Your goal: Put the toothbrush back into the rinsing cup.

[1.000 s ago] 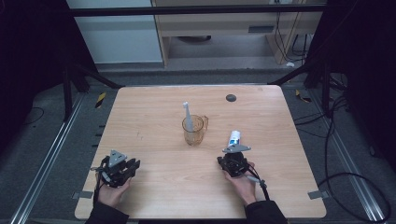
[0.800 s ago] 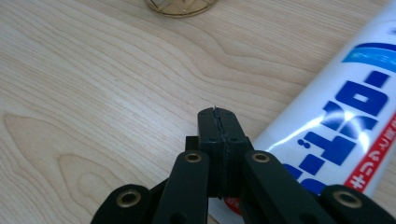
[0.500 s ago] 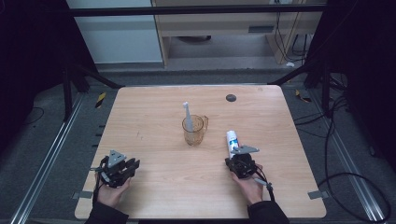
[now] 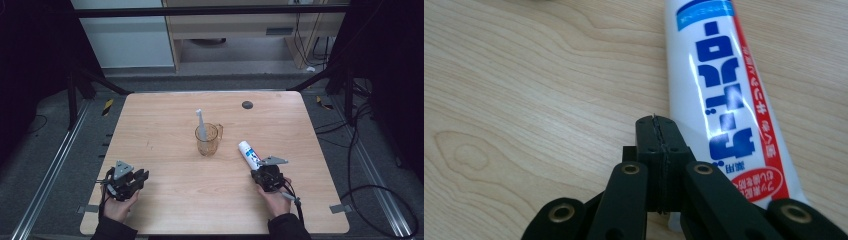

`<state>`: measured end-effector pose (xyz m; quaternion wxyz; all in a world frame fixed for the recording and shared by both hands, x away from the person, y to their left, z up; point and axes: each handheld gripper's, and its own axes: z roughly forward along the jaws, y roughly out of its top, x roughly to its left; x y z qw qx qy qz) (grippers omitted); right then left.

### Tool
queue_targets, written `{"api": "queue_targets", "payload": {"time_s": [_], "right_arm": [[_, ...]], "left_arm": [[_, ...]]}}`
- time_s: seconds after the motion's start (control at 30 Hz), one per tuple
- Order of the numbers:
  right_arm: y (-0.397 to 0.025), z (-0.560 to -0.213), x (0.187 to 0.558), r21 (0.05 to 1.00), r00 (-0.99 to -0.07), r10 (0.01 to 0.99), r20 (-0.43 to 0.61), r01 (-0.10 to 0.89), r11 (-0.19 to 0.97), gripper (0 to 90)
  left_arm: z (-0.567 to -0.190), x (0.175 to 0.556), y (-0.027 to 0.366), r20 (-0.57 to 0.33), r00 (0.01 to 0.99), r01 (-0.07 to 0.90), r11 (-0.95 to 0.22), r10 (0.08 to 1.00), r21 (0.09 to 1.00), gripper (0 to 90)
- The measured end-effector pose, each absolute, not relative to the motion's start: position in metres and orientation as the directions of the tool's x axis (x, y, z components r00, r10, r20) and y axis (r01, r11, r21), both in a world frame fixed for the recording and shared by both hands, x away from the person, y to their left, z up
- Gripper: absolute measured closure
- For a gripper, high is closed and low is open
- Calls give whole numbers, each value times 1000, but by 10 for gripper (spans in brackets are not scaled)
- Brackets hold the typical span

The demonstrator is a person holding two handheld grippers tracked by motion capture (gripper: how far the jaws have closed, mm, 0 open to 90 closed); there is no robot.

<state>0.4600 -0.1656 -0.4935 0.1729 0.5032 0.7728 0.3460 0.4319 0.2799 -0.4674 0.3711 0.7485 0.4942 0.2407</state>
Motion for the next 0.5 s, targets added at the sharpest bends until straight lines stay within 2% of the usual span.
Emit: {"api": "queue_targets", "payload": {"time_s": [0.5], "right_arm": [[-186, -493, 465, 706, -362, 930, 65, 675, 214, 900]], "left_arm": [[-467, 432, 281, 13, 383, 568, -247, 924, 785, 728]]}}
